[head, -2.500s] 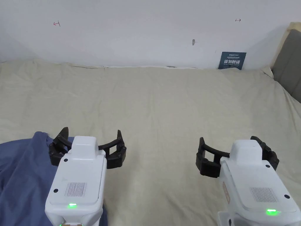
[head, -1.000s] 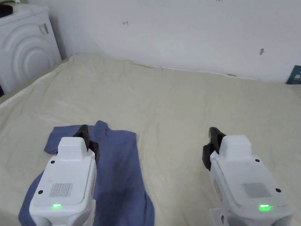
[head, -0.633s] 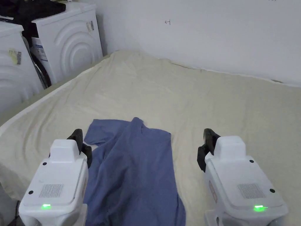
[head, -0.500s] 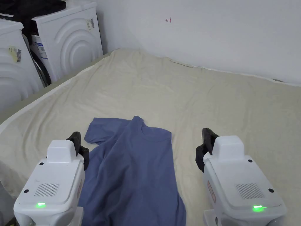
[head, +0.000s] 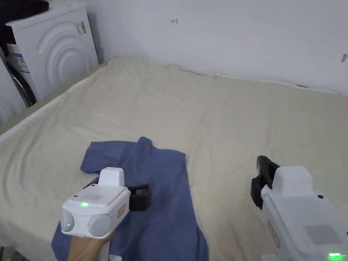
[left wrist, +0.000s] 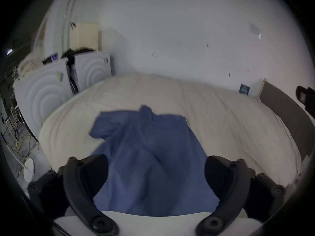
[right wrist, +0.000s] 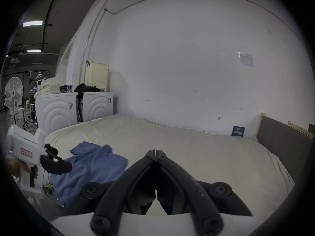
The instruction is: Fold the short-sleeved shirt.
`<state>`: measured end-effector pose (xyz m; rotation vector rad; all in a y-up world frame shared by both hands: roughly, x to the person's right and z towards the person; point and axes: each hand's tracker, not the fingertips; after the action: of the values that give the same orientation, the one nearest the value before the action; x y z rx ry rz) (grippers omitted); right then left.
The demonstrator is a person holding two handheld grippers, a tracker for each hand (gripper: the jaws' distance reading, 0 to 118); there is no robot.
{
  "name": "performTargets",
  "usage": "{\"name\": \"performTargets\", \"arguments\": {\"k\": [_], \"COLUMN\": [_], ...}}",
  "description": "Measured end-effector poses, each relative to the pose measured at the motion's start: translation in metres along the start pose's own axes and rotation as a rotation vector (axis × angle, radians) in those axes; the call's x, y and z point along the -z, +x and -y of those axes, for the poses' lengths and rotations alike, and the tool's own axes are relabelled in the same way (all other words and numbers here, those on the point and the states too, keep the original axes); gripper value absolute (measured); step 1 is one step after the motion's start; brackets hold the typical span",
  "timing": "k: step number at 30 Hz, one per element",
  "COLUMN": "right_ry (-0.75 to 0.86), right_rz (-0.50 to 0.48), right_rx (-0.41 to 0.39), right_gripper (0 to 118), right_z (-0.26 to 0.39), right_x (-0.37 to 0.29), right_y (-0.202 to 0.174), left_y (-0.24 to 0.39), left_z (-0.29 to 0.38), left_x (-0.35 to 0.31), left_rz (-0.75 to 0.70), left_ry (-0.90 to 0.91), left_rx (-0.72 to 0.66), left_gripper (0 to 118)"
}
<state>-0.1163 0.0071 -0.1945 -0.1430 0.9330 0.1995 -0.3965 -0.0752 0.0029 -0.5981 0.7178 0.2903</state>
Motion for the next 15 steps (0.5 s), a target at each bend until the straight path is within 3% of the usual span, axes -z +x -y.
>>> {"name": "performTargets", "arguments": {"k": [5, 6, 10, 12, 13, 14, 15], "right_ry": [-0.035, -0.040, -0.070, -0.086, -0.095, -0.102, -0.104], "right_rz": [0.056, 0.065, 0.096, 0.110, 0.116, 0.123, 0.129], "right_rx": [0.007, 0.007, 0.005, 0.008, 0.010, 0.013, 0.019], "right_gripper": [1, 1, 1, 1, 1, 1, 1], "right_z": [0.008, 0.010, 0.021, 0.026, 0.028, 0.030, 0.031], "right_x": [-0.004, -0.005, -0.009, -0.011, -0.012, -0.014, -0.015], "right_y": [0.019, 0.022, 0.036, 0.042, 0.045, 0.048, 0.051], "left_y": [0.014, 0.014, 0.014, 0.013, 0.007, 0.007, 0.006], "left_z": [0.010, 0.013, 0.031, 0.041, 0.043, 0.042, 0.041], "left_x": [0.060, 0.071, 0.101, 0.104, 0.109, 0.107, 0.108], "left_rz": [-0.034, -0.047, -0.074, -0.061, -0.068, -0.061, -0.032], "left_ry": [-0.181, -0.213, -0.306, -0.321, -0.258, -0.268, -0.269], "left_rx": [-0.002, -0.009, -0.055, -0.081, -0.107, -0.109, -0.113], "left_gripper": [115, 110, 62, 53, 37, 8, 3]}}
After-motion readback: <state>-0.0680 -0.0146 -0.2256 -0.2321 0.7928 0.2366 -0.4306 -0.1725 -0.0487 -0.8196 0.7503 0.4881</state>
